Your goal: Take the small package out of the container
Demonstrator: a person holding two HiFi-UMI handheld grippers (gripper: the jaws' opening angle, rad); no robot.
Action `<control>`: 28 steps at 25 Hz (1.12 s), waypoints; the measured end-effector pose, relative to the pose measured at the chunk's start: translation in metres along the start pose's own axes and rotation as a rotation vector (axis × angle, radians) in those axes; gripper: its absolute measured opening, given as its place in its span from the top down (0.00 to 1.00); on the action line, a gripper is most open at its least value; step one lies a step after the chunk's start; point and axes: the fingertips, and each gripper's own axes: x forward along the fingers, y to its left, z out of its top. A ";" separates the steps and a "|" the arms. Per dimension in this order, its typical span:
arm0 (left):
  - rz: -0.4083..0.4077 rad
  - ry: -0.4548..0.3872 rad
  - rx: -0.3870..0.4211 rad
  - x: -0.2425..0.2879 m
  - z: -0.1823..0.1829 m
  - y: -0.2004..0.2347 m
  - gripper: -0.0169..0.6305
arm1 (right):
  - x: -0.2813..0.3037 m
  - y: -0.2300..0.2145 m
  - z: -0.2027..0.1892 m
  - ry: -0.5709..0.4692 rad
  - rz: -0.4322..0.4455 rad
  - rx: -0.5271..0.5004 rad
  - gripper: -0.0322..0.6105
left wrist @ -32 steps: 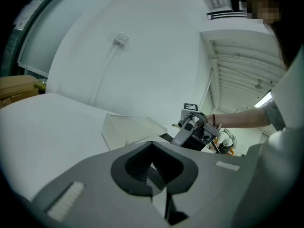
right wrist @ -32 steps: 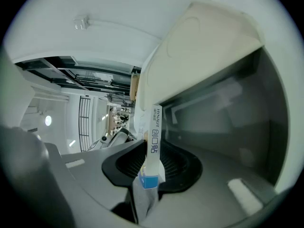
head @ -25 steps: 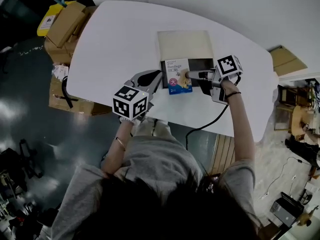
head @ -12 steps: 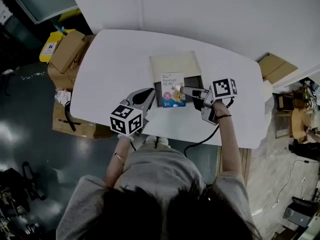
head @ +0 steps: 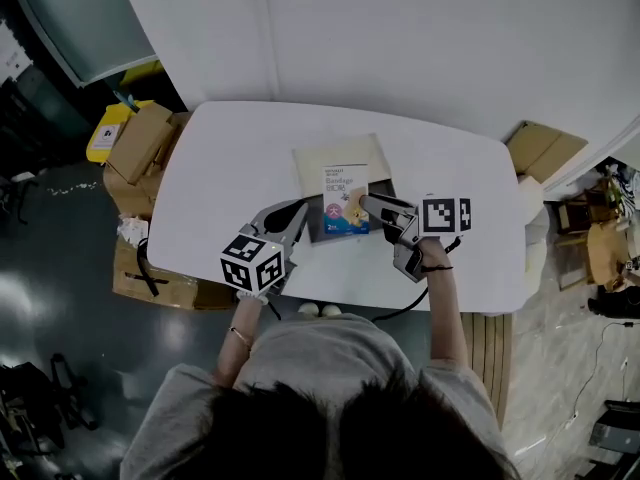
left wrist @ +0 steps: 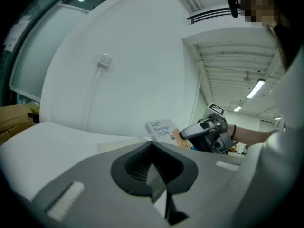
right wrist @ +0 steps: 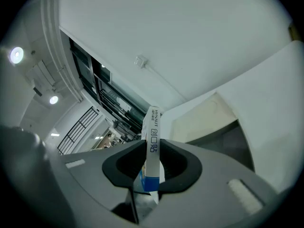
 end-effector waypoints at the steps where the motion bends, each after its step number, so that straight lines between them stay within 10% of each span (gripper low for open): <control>1: -0.001 -0.006 0.006 0.000 0.003 -0.002 1.00 | -0.003 0.002 0.002 -0.020 0.000 -0.010 0.79; 28: 0.038 -0.155 0.045 -0.010 0.051 -0.010 1.00 | -0.044 0.037 0.040 -0.274 0.048 -0.190 0.79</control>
